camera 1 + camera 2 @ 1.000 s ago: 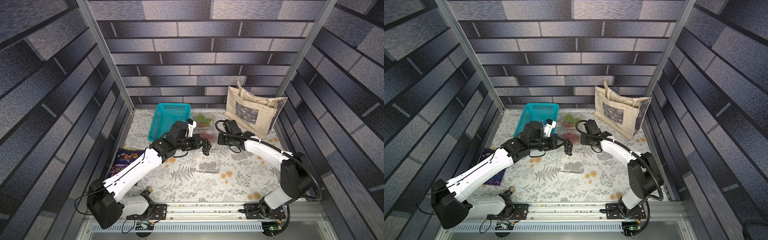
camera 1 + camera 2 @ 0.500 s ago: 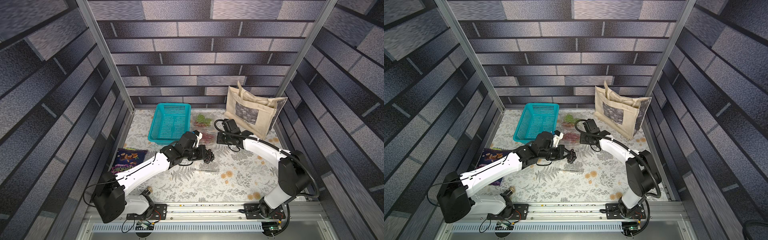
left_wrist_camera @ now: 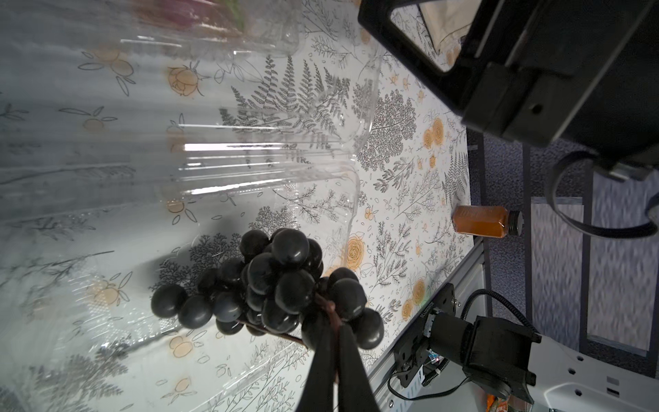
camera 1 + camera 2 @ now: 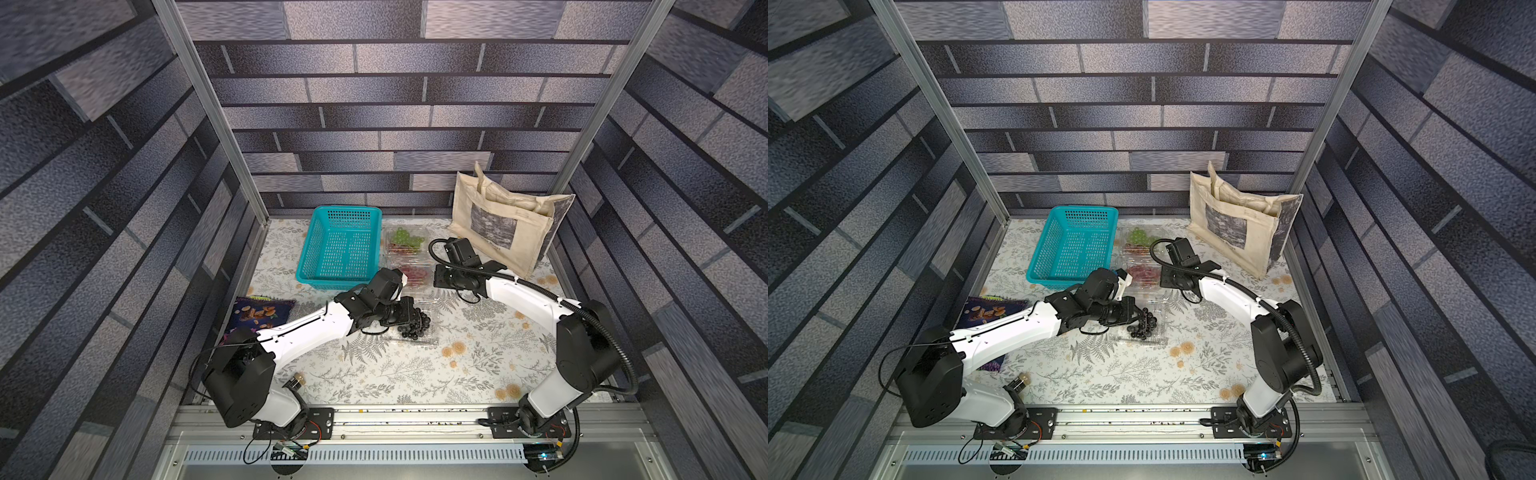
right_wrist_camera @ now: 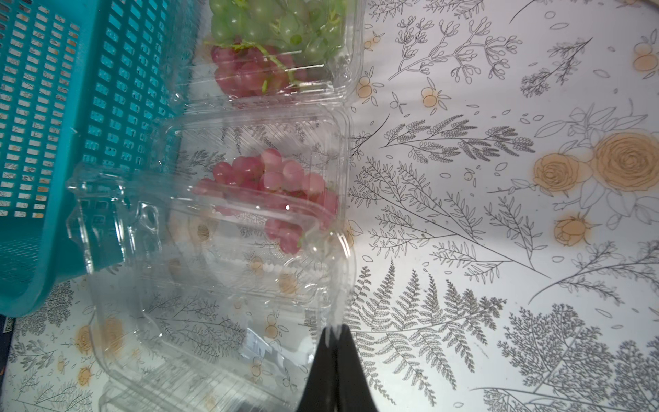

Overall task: Pack grapes into containers
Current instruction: Place the grape into the packing box.

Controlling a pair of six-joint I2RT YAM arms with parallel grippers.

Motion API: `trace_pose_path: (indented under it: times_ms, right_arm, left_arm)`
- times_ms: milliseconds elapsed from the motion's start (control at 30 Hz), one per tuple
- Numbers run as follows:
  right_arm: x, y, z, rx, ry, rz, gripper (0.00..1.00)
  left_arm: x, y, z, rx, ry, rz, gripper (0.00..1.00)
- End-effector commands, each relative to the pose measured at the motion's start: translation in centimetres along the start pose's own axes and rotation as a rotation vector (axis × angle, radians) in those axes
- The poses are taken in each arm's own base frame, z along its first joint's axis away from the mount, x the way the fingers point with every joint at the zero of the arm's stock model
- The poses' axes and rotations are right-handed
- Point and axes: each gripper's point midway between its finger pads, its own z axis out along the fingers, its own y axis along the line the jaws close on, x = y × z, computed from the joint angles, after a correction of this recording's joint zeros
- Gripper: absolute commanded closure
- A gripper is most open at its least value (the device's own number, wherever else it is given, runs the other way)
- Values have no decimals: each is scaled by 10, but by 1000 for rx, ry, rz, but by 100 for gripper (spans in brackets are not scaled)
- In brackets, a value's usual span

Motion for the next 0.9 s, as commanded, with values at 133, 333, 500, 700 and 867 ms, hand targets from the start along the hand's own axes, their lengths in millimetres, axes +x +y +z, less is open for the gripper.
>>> trace_pose_path:
  times_ms: [133,333,500,700,867]
  right_arm:
    - [-9,3,2,-14,-18,2,100]
    - [-10,4,1,-15,-19,1,100]
    - [-12,7,-1,-26,-24,2,100]
    - [-15,10,-4,-48,-45,0,100]
    - [-18,14,-6,-67,-56,-24,100]
  left_arm:
    - [-20,9,2,-11,-44,13,77]
    - [-38,8,-5,-1,-75,21,57]
    - [-70,-7,-33,26,-160,60,17]
    - [-115,17,-72,-13,-265,1,0]
    - [-151,39,-90,-34,-326,-52,0]
